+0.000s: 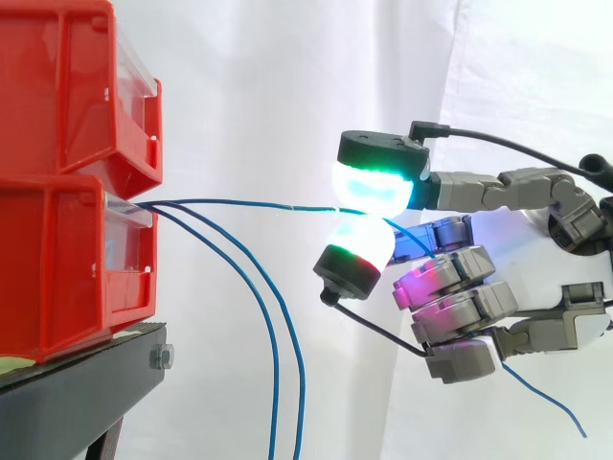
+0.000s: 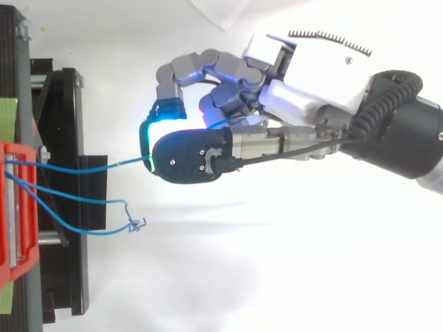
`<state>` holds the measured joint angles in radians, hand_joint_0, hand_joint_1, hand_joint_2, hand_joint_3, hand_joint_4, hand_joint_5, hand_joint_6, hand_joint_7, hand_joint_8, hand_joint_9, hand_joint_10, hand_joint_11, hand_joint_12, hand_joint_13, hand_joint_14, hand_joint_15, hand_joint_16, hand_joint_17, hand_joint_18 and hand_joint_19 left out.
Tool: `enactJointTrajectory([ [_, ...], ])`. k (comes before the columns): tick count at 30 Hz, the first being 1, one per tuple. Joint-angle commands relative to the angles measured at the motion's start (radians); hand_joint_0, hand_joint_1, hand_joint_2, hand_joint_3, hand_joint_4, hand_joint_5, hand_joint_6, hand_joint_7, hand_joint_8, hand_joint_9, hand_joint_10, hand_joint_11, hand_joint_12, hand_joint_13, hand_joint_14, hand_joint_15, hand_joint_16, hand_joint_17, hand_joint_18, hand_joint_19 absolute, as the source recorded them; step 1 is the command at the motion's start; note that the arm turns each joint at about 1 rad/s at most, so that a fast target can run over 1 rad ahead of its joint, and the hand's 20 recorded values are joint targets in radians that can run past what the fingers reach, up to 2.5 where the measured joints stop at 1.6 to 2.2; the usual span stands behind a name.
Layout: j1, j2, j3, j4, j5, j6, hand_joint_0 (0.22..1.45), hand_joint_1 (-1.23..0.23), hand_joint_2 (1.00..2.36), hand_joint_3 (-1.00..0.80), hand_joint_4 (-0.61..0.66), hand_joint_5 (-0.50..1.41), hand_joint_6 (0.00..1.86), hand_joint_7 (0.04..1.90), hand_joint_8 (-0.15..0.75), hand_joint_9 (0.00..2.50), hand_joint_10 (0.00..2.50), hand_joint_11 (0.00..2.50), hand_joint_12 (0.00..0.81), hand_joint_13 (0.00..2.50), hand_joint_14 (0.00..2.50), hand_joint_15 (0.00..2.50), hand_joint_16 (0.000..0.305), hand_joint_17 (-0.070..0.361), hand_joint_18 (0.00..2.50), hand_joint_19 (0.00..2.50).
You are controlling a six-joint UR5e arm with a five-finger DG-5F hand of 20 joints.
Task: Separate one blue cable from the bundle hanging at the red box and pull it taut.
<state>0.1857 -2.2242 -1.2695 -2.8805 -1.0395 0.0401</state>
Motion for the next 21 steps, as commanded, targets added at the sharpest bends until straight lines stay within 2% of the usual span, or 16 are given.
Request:
enactJointTrajectory([
  [1, 0.001, 0.0, -0.001, -0.003, 0.001, -0.009, 0.6, -0.74, 1.03, -0.04, -0.04, -0.18, 0.86, 1.4, 0.286, 0.79, 1.91, 1.86, 0.34, 0.92, 1.39, 1.73, 0.039, 0.087, 1.08, 1.27],
  [14, 0.001, 0.0, -0.001, -0.003, 0.001, -0.02, 0.6, -0.73, 1.03, -0.04, -0.05, -0.18, 0.87, 1.33, 0.279, 0.79, 2.01, 1.74, 0.334, 0.92, 1.39, 1.71, 0.04, 0.091, 1.06, 1.25],
  [21, 0.0, 0.0, 0.001, -0.003, 0.001, -0.02, 0.61, -0.74, 1.03, -0.02, -0.06, -0.18, 0.87, 1.33, 0.273, 0.8, 2.02, 1.77, 0.324, 0.92, 1.36, 1.75, 0.038, 0.085, 1.06, 1.26],
])
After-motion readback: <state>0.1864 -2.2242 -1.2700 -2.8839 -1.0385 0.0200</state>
